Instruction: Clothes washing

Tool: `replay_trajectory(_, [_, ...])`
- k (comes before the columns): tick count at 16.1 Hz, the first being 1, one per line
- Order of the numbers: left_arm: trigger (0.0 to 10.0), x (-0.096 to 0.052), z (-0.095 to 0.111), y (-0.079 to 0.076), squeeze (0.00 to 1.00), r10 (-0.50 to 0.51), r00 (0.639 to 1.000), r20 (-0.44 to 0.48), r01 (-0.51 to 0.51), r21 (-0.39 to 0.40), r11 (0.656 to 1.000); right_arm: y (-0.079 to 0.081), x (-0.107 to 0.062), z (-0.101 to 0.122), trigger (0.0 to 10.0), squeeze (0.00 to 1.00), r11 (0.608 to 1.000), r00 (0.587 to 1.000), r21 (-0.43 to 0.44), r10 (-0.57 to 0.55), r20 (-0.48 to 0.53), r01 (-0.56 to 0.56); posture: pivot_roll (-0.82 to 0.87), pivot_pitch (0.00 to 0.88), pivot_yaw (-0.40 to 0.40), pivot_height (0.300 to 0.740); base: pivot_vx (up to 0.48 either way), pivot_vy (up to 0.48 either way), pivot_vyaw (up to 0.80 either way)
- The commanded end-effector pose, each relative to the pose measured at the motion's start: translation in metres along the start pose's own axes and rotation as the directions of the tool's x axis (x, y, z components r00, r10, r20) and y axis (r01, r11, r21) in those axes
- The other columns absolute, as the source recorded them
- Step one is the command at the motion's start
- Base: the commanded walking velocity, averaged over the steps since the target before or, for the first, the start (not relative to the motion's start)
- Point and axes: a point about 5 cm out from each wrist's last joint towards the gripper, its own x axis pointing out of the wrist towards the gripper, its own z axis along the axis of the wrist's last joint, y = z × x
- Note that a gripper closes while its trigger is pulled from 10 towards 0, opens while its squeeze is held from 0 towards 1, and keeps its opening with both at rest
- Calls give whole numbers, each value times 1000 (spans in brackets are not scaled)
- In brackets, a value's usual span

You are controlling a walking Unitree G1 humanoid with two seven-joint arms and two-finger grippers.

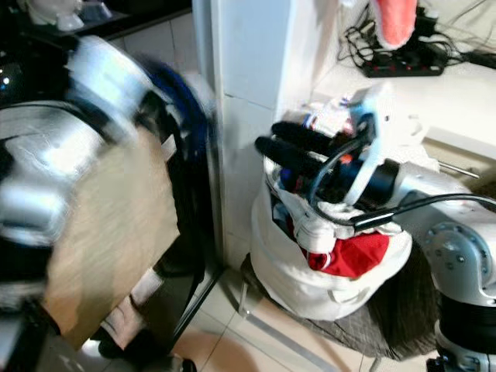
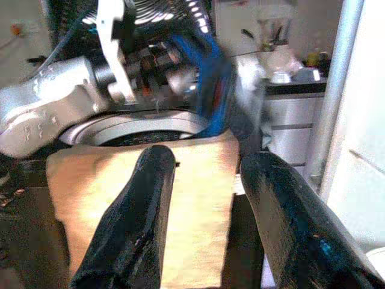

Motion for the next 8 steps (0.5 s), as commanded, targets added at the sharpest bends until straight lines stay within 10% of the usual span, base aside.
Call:
replay_trajectory(1, [0,6,-3,31,0,182,983,-39,-179,74,981,5,0,1,10000,0,999,1000,-33,7,-1,-7,-25,0,22,740,0,0,0])
replay_trajectory(4, [0,24,2,105,0,503,857,-116,-383,511,770,10,9,-3,10000,0,999,999,-29,32,-8,-32,-29,0,35,740,0,0,0])
replay_trajectory(8, [0,13,-39,127,0,581,750,-317,-285,637,716,17,10,-7,10000,0,999,999,-21,39,-16,-39,-43,0,50,740,0,0,0])
